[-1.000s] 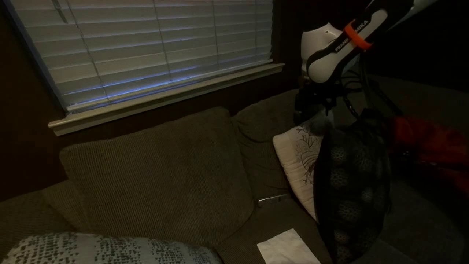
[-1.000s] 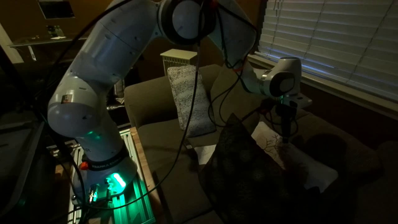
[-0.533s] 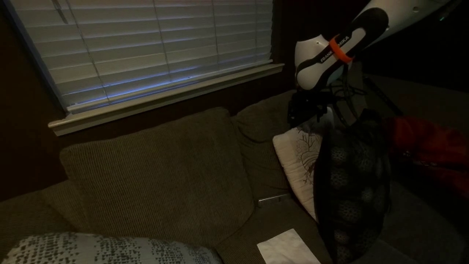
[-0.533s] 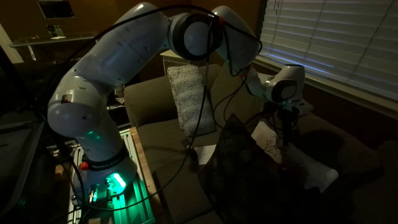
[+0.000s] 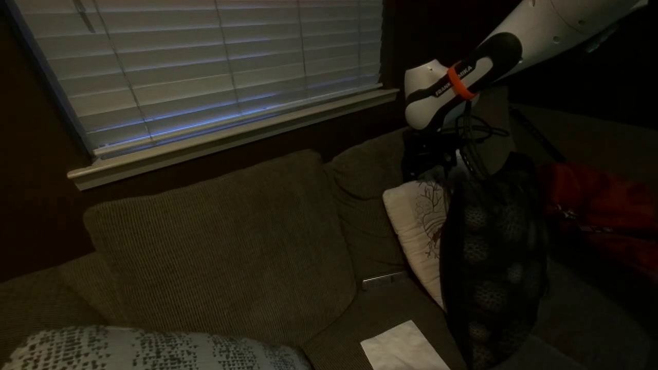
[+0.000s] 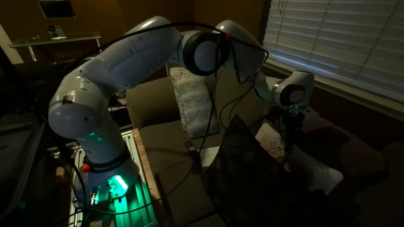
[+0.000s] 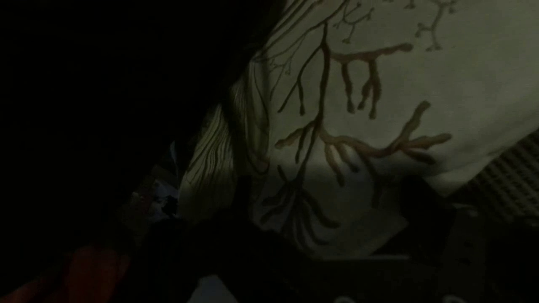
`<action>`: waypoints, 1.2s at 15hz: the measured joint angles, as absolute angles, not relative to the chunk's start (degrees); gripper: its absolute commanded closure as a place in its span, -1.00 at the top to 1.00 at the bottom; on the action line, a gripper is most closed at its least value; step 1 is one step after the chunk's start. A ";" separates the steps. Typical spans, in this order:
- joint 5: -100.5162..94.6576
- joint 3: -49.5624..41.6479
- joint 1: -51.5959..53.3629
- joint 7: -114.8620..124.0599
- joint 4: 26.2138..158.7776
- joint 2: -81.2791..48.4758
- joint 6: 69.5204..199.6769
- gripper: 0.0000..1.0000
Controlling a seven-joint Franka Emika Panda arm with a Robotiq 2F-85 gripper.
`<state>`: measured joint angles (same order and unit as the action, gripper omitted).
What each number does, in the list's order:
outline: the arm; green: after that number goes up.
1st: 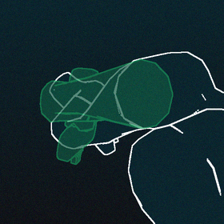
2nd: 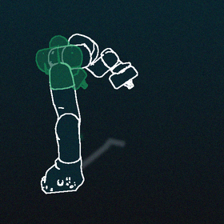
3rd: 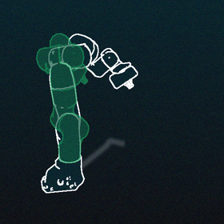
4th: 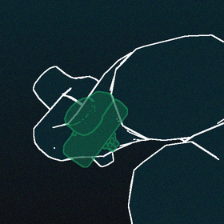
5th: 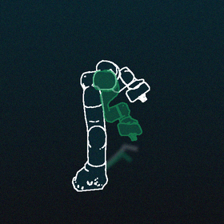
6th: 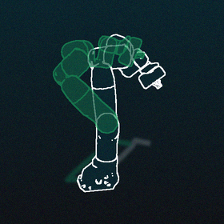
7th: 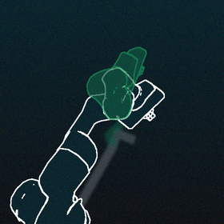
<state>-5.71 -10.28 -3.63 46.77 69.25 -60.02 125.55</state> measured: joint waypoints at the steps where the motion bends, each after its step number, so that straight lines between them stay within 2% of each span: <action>1: -5.52 -10.28 -3.63 46.83 68.00 -60.74 124.55 0.07; 7: -5.28 -10.31 -3.56 48.57 61.72 -64.08 119.77 -0.79; 9: -5.17 -10.31 -3.56 49.28 60.07 -64.97 118.15 -1.00; 18: -4.60 -10.22 -1.33 57.44 59.35 -63.65 113.31 -0.98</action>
<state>-4.60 -10.22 -1.33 57.44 59.35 -63.65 113.31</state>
